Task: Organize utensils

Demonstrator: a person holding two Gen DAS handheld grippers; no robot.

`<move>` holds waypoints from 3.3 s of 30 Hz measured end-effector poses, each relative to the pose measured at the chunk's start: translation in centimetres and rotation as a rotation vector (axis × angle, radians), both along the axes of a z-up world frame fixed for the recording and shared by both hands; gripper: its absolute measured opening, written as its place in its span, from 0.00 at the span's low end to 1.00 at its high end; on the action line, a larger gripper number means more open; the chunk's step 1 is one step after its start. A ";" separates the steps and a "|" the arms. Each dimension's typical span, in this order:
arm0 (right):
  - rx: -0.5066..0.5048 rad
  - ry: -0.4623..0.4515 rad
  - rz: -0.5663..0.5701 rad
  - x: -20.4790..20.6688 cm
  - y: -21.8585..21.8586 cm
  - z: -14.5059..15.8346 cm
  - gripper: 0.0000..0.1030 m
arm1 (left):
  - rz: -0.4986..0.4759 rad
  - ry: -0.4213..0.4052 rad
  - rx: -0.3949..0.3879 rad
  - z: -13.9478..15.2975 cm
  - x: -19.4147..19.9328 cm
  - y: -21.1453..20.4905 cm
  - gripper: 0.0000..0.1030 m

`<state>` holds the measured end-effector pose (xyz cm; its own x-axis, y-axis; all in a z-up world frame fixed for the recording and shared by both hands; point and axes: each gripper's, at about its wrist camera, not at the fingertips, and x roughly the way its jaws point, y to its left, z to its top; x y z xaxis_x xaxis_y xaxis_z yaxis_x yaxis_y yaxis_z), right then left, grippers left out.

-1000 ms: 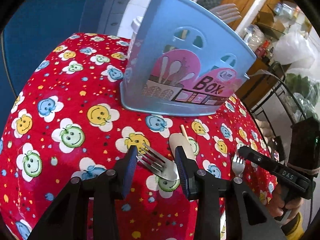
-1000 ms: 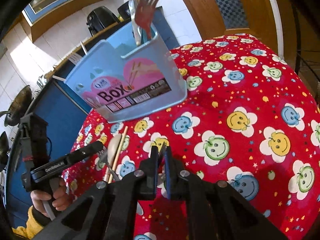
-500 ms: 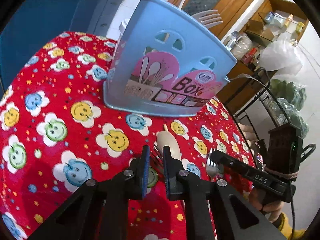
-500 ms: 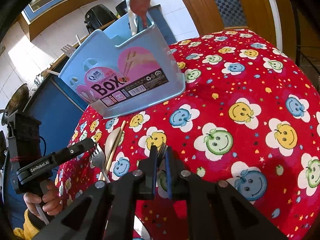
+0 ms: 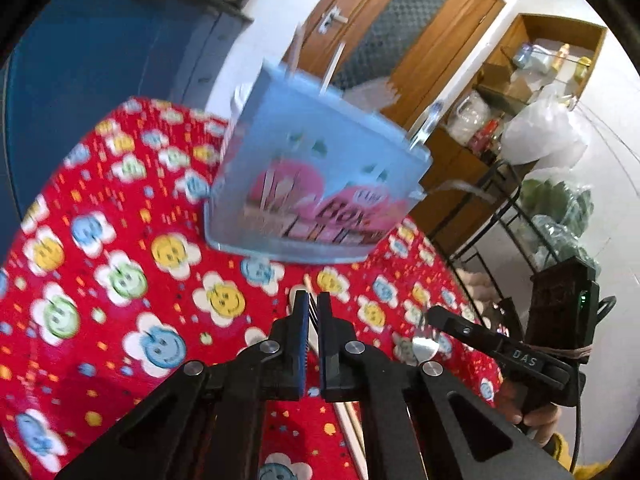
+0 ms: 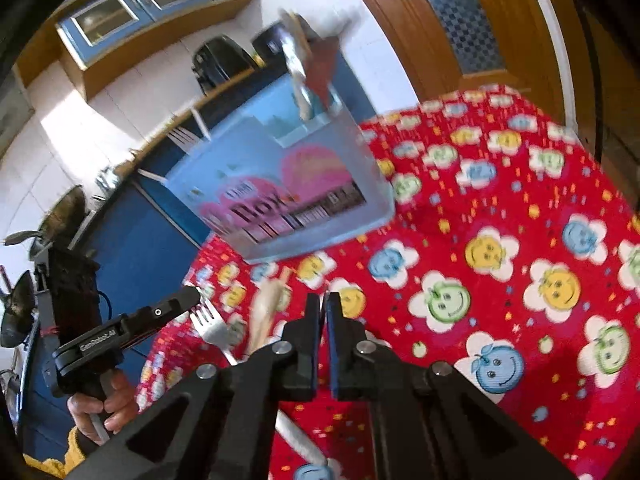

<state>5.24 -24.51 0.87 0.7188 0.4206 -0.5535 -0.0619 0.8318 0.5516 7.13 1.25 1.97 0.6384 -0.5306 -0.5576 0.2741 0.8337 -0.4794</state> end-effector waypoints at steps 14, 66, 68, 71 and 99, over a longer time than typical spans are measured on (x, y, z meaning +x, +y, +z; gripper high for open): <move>-0.164 -0.231 -0.066 -3.8 0.3 8.5 0.03 | 0.094 -0.269 0.116 9.5 -3.9 2.3 0.01; -0.508 -0.445 -0.331 7.2 -0.4 18.0 0.03 | 0.234 -0.392 0.366 16.4 8.7 -1.1 0.01; -0.530 -0.434 -0.313 8.3 0.4 17.2 0.03 | 0.229 -0.380 0.367 15.8 9.0 -1.2 0.02; -0.537 -0.412 -0.282 9.3 1.2 16.0 0.03 | 0.223 -0.362 0.369 14.9 9.5 -1.2 0.02; -0.399 -0.373 -0.164 8.2 1.6 15.5 0.35 | 0.154 -0.366 0.351 15.6 7.0 -2.3 0.39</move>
<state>13.47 -22.92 16.40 0.9342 0.0971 -0.3433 -0.0445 0.9864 0.1579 14.16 -1.07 17.60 0.8802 -0.2367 -0.4113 0.2328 0.9706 -0.0603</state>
